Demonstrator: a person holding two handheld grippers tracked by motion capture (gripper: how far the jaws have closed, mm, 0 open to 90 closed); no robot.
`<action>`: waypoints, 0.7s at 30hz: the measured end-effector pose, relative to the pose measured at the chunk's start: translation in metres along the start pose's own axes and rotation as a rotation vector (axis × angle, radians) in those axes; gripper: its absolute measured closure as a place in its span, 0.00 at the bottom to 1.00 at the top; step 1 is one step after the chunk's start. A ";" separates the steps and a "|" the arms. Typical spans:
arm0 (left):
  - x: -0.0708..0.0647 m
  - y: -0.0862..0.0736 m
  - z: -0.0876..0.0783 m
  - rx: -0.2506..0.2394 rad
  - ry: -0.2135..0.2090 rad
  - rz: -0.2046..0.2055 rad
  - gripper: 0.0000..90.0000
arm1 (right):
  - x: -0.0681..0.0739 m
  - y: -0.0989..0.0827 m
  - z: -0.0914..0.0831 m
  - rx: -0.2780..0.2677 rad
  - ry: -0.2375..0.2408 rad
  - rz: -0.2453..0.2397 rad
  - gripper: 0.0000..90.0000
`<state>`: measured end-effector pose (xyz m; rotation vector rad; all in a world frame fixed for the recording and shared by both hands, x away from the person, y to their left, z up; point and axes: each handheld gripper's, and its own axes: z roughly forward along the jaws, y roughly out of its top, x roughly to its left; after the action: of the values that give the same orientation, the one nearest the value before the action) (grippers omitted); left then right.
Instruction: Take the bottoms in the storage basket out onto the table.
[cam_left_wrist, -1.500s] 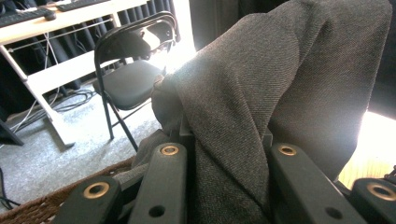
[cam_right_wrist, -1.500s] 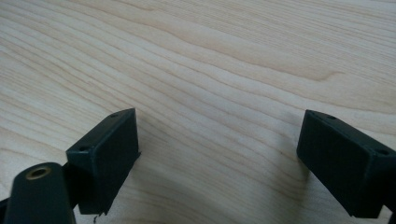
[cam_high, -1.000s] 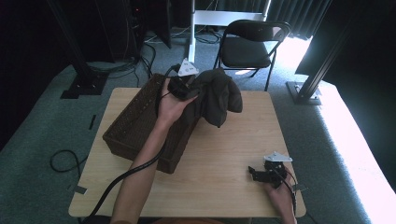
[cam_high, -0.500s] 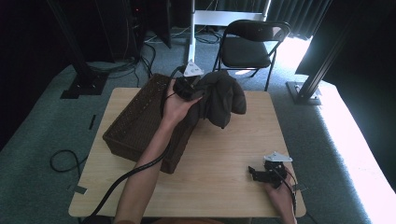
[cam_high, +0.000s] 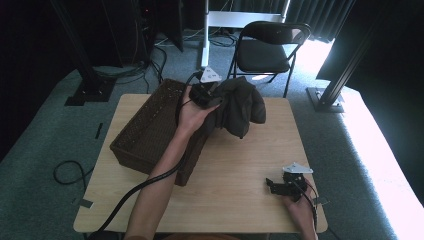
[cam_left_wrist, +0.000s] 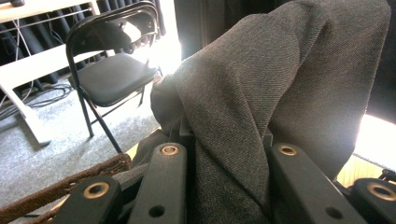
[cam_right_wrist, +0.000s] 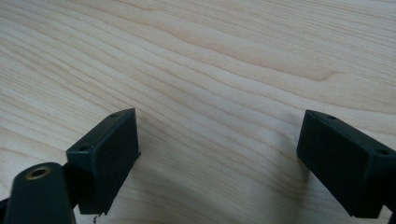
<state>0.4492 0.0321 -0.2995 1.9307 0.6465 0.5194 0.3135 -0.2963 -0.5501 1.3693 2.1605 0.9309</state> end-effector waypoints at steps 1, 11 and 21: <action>0.000 0.000 0.001 -0.001 -0.001 0.000 0.85 | 0.000 0.000 0.000 0.000 0.000 0.000 0.14; -0.006 0.001 0.011 0.000 -0.013 0.001 0.85 | 0.000 0.000 0.000 0.000 0.000 0.000 0.14; -0.014 0.001 0.022 0.008 -0.028 0.000 0.85 | 0.000 0.000 0.000 0.000 0.001 0.000 0.14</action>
<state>0.4522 0.0082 -0.3091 1.9422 0.6309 0.4895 0.3135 -0.2963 -0.5501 1.3697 2.1609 0.9314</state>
